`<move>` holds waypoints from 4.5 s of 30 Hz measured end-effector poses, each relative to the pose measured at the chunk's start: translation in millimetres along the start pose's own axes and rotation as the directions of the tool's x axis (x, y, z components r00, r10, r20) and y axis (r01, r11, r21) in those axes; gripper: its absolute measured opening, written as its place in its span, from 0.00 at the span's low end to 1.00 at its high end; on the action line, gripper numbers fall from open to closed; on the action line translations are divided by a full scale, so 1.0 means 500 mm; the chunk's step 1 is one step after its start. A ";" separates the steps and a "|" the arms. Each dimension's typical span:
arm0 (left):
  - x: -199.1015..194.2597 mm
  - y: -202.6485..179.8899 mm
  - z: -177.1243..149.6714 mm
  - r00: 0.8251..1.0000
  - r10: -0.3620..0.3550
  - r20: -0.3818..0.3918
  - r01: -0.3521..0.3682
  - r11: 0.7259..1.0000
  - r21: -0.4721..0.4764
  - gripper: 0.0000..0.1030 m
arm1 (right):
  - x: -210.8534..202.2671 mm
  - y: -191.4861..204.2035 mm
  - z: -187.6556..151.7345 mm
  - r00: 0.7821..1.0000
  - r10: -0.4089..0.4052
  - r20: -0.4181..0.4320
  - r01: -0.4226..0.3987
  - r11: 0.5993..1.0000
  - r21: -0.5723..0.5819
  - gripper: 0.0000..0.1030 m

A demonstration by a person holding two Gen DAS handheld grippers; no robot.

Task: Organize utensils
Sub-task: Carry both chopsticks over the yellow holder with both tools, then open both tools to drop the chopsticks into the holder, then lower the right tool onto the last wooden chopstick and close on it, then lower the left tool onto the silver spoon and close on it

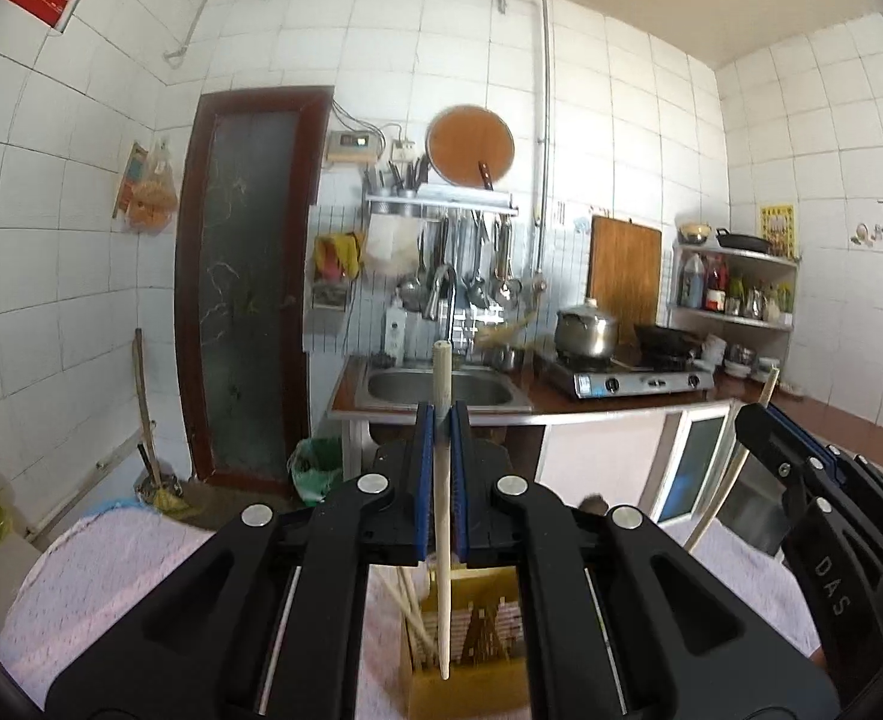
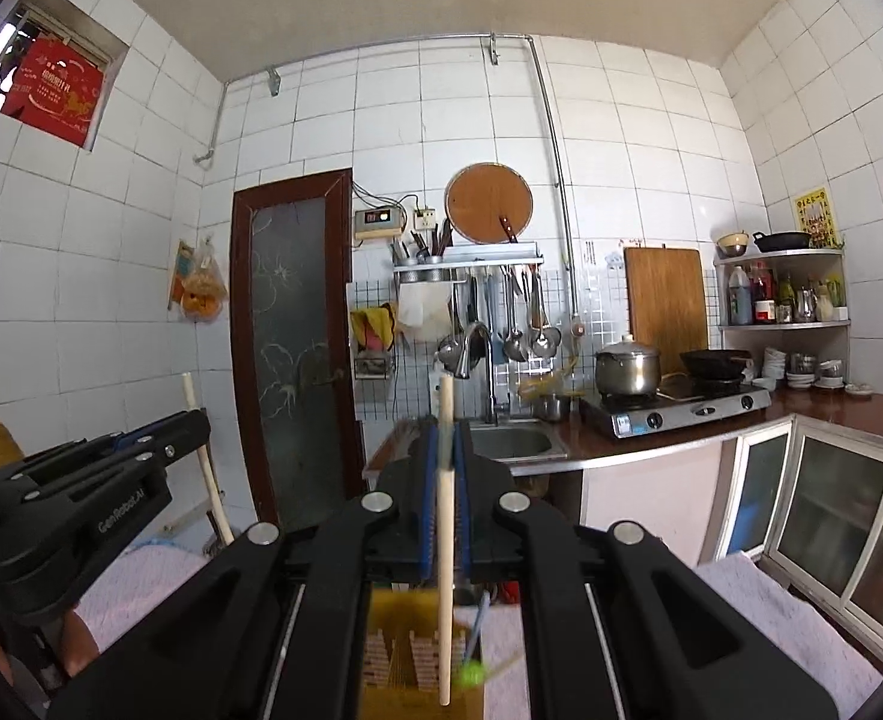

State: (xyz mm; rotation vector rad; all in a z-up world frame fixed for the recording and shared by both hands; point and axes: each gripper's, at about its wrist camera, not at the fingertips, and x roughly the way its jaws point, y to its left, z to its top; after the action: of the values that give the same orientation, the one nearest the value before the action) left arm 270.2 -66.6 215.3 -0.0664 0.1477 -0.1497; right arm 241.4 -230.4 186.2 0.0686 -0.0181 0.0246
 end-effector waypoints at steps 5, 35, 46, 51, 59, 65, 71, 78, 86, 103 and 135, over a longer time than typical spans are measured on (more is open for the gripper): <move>0.069 -0.005 -0.008 1.000 0.007 0.004 -0.007 1.000 -0.002 0.04 | 0.074 -0.009 -0.012 1.000 -0.012 -0.007 0.012 1.000 0.011 0.06; -0.033 0.156 -0.231 0.941 0.143 -0.306 -0.129 0.989 0.067 0.95 | -0.045 -0.047 -0.191 0.925 -0.123 -0.359 0.130 0.991 -0.006 0.73; -0.108 0.294 -0.454 0.815 0.232 -0.531 -0.199 0.973 0.120 0.95 | -0.104 0.085 -0.426 0.777 -0.057 -0.627 0.077 0.997 0.004 0.73; -0.123 0.329 -0.490 0.776 0.264 -0.572 -0.227 0.964 0.137 0.95 | -0.092 0.156 -0.474 0.709 -0.026 -0.705 0.030 1.000 -0.006 0.73; -0.135 0.358 -0.500 0.750 0.289 -0.595 -0.261 0.956 0.136 0.95 | -0.071 0.241 -0.513 0.617 0.026 -0.787 -0.044 0.999 -0.002 0.48; -0.136 0.351 -0.503 0.744 0.281 -0.607 -0.259 0.957 0.126 0.95 | -0.063 0.251 -0.516 0.598 0.061 -0.800 -0.031 0.998 0.053 0.41; -0.136 0.345 -0.511 0.735 0.308 -0.604 -0.267 0.950 0.159 0.95 | -0.083 0.250 -0.490 0.647 0.075 -0.759 -0.053 0.997 0.053 0.42; -0.133 0.379 -0.521 0.709 0.281 -0.647 -0.299 0.950 0.085 0.95 | -0.075 0.288 -0.531 0.610 0.063 -0.790 -0.107 0.994 -0.003 0.29; -0.141 0.334 -0.527 0.708 0.208 -0.675 -0.263 0.965 0.022 0.95 | -0.081 0.235 -0.510 0.621 0.126 -0.773 -0.107 0.991 0.075 0.06; -0.170 0.088 -0.581 0.657 0.089 -0.749 -0.092 0.995 0.037 0.69 | -0.152 -0.019 -0.506 0.631 -0.002 -0.775 0.031 0.999 0.023 0.06; -0.156 0.097 -0.479 0.747 0.063 -0.662 -0.083 0.997 0.001 0.08 | -0.165 -0.050 -0.447 0.704 -0.045 -0.709 0.092 0.995 0.028 0.07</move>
State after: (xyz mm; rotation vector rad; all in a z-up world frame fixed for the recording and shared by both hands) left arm 164.3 -19.8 -13.8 -0.0330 0.8732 -0.0860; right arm 163.4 -242.1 -40.0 0.1189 0.7715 -0.0251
